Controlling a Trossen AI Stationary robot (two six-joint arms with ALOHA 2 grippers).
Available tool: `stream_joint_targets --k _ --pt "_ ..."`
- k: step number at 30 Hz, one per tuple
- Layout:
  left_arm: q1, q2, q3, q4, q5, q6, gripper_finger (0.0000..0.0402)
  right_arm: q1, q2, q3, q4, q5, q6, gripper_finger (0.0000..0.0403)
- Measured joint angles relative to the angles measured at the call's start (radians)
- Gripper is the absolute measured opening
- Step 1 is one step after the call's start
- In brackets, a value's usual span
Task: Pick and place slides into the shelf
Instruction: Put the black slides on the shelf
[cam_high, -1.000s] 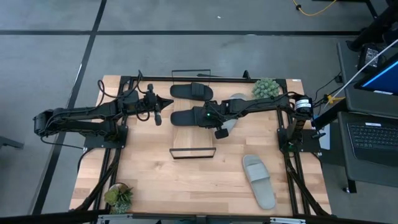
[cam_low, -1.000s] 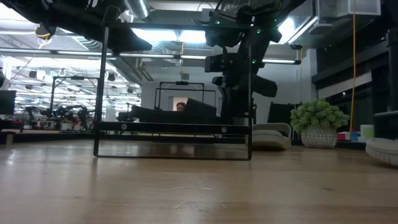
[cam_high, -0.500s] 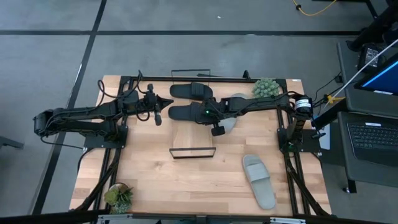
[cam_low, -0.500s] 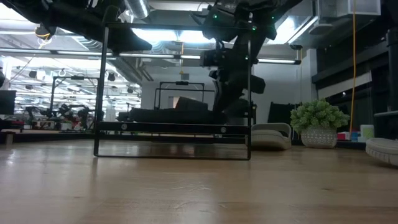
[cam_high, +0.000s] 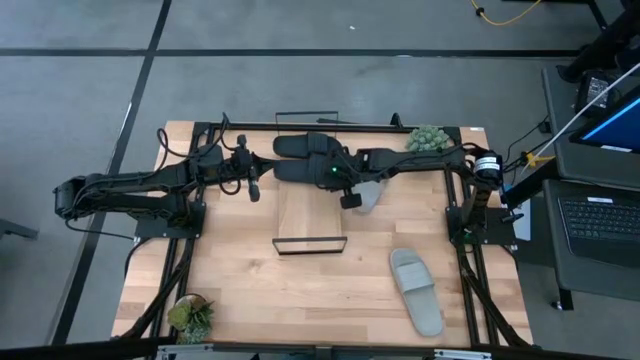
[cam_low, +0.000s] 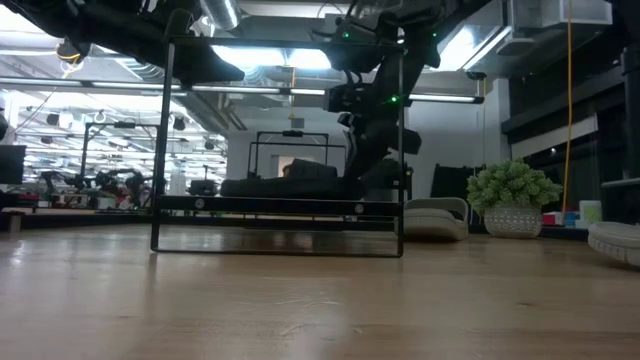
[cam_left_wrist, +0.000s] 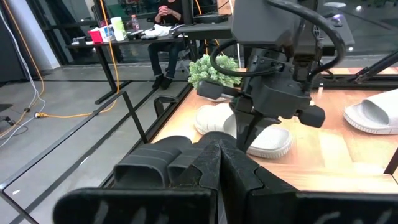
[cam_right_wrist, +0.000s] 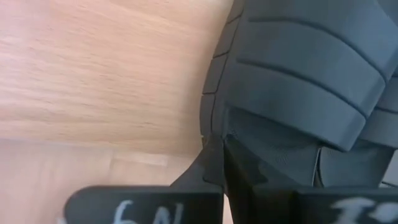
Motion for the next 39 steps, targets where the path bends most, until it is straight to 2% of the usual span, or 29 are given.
stream_joint_targets --k 7,29,39 --pt "0.000 0.000 0.000 -0.001 0.000 0.000 0.0000 -0.001 0.000 0.000 0.034 -0.018 -0.083 0.0000" --pt "0.000 0.000 0.000 -0.002 0.011 0.000 0.0000 -0.040 0.000 0.000 0.057 -0.047 -0.088 0.0001" --pt "0.000 0.000 0.000 -0.004 0.011 0.000 0.0000 -0.040 0.000 0.000 0.057 -0.045 -0.088 0.0057"
